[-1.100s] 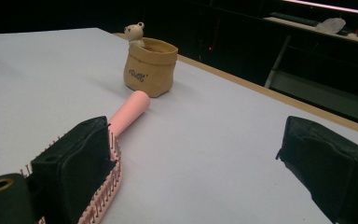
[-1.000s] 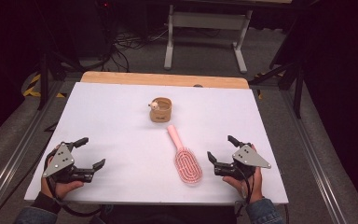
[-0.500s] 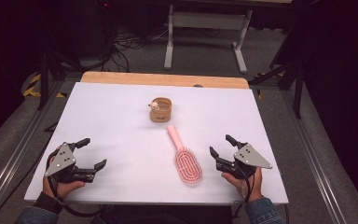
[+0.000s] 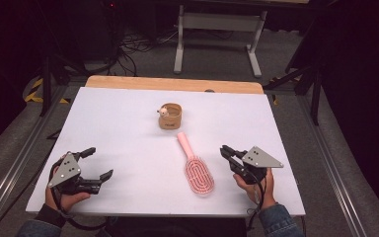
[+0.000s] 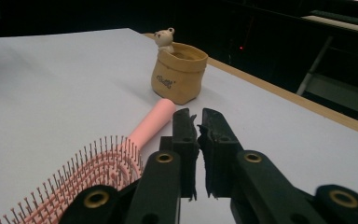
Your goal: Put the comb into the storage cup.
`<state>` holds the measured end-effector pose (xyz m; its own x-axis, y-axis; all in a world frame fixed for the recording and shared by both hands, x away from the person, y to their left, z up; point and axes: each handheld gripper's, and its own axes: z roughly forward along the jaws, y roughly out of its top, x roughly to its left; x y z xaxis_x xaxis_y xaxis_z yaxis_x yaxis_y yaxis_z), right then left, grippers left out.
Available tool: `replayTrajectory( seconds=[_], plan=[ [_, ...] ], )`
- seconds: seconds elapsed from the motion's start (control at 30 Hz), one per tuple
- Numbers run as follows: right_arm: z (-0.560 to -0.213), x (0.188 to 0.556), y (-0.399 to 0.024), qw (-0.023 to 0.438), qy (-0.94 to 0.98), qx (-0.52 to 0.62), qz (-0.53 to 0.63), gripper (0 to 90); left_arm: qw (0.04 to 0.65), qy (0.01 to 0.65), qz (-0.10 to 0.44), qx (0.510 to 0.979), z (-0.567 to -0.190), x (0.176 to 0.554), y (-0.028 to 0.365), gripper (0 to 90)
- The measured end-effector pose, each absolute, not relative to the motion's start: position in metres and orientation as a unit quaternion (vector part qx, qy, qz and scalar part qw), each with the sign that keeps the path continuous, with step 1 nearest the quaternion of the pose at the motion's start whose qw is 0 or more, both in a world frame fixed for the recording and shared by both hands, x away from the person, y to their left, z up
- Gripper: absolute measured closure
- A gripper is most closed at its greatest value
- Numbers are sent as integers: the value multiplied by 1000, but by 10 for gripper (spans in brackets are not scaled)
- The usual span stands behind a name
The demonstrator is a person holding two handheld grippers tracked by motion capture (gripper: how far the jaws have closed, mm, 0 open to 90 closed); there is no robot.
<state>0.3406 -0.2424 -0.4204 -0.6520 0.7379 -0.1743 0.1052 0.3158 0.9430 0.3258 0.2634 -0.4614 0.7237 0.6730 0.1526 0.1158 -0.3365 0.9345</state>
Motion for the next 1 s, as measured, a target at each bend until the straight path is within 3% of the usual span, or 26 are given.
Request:
replayTrajectory(
  seconds=[0.13, 0.6, 1.0],
  plan=[
    [-414, 359, -233, 290, 767, 261, 509, 897, 519, 255, 270, 770, -461, 326, 265, 87],
    [-412, 422, -171, 222, 845, 199, 444, 899, 521, 255, 263, 771, -462, 326, 265, 87],
    [-425, 453, -117, 173, 893, 158, 385, 900, 527, 250, 263, 769, -462, 325, 267, 81]
  ],
)
